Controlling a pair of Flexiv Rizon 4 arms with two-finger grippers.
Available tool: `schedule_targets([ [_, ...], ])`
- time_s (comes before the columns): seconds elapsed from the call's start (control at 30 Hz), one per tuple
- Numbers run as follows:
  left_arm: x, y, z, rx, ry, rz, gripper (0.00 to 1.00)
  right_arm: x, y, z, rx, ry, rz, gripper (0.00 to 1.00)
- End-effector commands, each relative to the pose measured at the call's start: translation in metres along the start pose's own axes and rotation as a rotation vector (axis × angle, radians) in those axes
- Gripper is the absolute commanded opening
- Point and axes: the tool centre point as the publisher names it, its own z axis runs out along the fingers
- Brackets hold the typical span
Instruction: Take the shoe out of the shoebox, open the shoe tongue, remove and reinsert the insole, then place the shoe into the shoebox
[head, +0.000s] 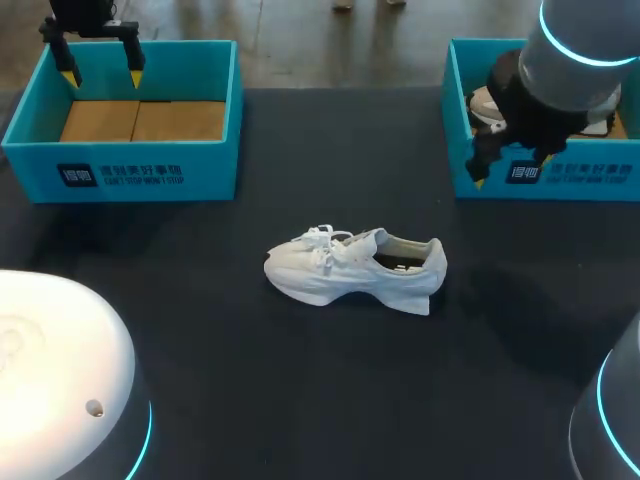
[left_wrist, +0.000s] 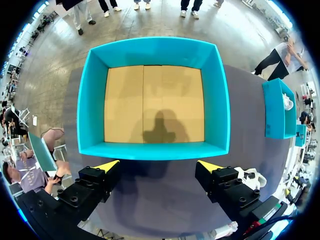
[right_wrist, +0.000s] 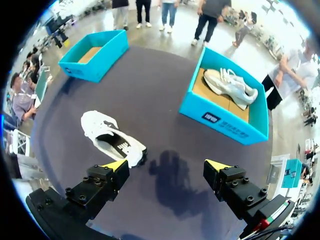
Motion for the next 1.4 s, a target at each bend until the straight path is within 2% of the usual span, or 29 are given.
schedule_targets([
  [0.03, 0.0, 0.0, 0.0, 0.0, 0.0, 0.0, 1.0, -0.017, -0.001, 0.024, -0.018, -0.006, -0.006, 1.0],
  [0.07, 0.0, 0.0, 0.0, 0.0, 0.0, 0.0, 1.0, -0.025, 0.002, 0.022, -0.045, -0.077, -0.039, 1.0],
  [0.13, 0.0, 0.0, 0.0, 0.0, 0.0, 0.0, 1.0, -0.028, 0.002, 0.021, -0.065, -0.084, -0.045, 1.0],
  [0.17, 0.0, 0.0, 0.0, 0.0, 0.0, 0.0, 1.0, -0.04, 0.003, 0.021, -0.126, -0.132, -0.071, 1.0],
  [0.23, 0.0, 0.0, 0.0, 0.0, 0.0, 0.0, 1.0, -0.043, 0.003, 0.021, -0.14, -0.135, -0.079, 1.0],
  [0.27, 0.0, 0.0, 0.0, 0.0, 0.0, 0.0, 1.0, -0.054, 0.003, 0.023, -0.191, -0.132, -0.122, 1.0],
  [0.4, 0.0, 0.0, 0.0, 0.0, 0.0, 0.0, 1.0, -0.072, 0.001, 0.027, -0.237, -0.088, -0.198, 1.0],
  [0.57, 0.0, 0.0, 0.0, 0.0, 0.0, 0.0, 1.0, -0.096, -0.007, 0.032, -0.267, 0.032, -0.237, 1.0],
  [0.7, 0.0, 0.0, 0.0, 0.0, 0.0, 0.0, 1.0, -0.108, -0.014, 0.033, -0.314, 0.072, -0.267, 1.0],
  [0.83, 0.0, 0.0, 0.0, 0.0, 0.0, 0.0, 1.0, -0.121, -0.017, 0.035, -0.35, 0.173, -0.318, 1.0],
  [1.0, 0.0, 0.0, 0.0, 0.0, 0.0, 0.0, 1.0, -0.122, -0.021, 0.037, -0.334, 0.227, -0.397, 1.0],
  [1.3, 0.0, 0.0, 0.0, 0.0, 0.0, 0.0, 1.0, -0.109, -0.038, 0.046, -0.315, 0.369, -0.503, 1.0],
  [1.4, 0.0, 0.0, 0.0, 0.0, 0.0, 0.0, 1.0, -0.102, -0.044, 0.048, -0.31, 0.379, -0.54, 1.0],
])
